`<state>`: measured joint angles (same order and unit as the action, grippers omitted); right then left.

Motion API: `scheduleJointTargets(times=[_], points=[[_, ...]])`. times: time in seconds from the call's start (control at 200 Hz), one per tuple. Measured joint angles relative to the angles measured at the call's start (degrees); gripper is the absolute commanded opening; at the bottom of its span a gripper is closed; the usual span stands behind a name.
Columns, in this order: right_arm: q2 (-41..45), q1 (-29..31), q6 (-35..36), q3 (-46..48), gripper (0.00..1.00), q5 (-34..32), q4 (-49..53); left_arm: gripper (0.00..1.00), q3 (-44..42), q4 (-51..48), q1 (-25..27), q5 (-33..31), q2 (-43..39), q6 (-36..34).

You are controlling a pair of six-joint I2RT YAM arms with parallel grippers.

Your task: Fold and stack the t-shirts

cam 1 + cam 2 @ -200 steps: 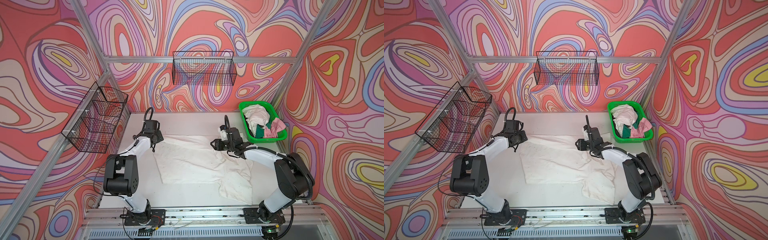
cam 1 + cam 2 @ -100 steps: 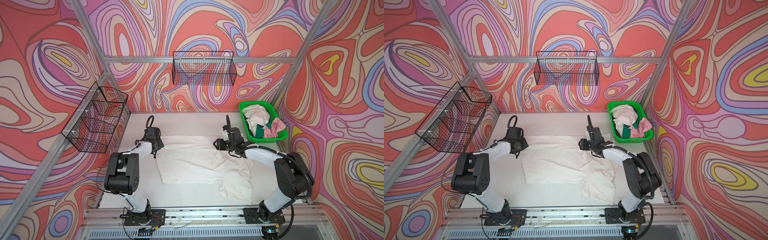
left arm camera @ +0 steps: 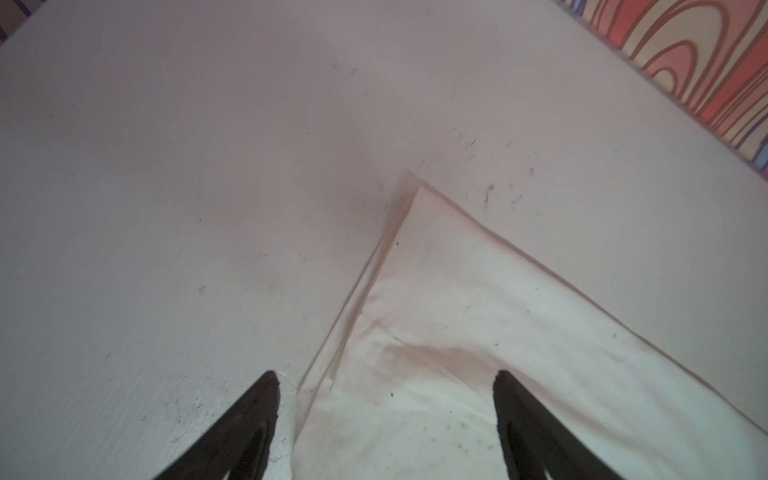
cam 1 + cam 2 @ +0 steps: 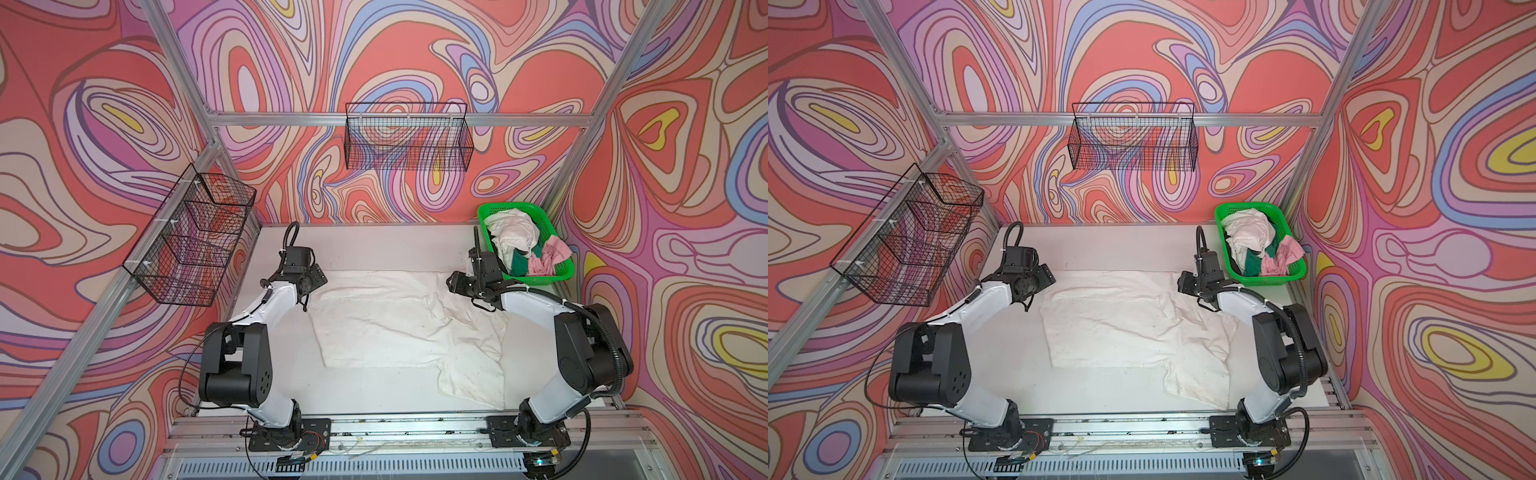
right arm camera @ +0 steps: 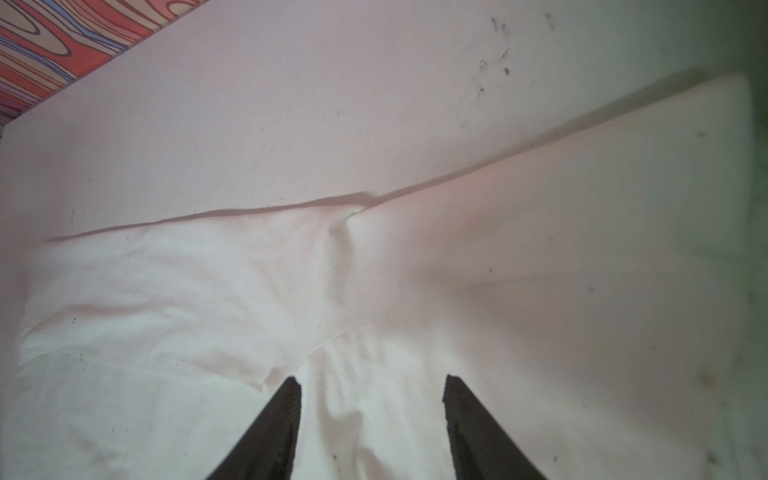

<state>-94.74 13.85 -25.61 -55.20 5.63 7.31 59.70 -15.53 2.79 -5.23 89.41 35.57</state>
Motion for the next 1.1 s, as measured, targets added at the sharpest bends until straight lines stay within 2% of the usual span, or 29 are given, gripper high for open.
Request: scheduleJointTargets(times=[0.155,0.285,0.396,0.701,1.097], points=[[-2.05,-1.68,-0.96,-2.05,0.58,-2.45,0.22,0.88,5.55,-0.46,3.85,0.79,2.43,1.99],[-5.27,-2.29,-1.33,-4.76,0.58,-4.42,-0.02,0.87,12.24,-1.46,8.52,0.72,9.88,3.15],[-9.05,-2.67,-1.88,-6.71,0.58,-5.01,-0.35,0.87,16.85,-3.26,10.29,0.66,16.52,4.39],[-14.58,-3.67,-3.89,-8.55,0.58,-7.13,-0.04,0.87,22.8,-10.19,10.8,-1.73,27.21,7.76],[-14.64,-4.92,-7.8,-7.45,0.58,-10.1,-1.75,0.88,22.91,-13.05,9.42,-4.07,28.55,9.57]])
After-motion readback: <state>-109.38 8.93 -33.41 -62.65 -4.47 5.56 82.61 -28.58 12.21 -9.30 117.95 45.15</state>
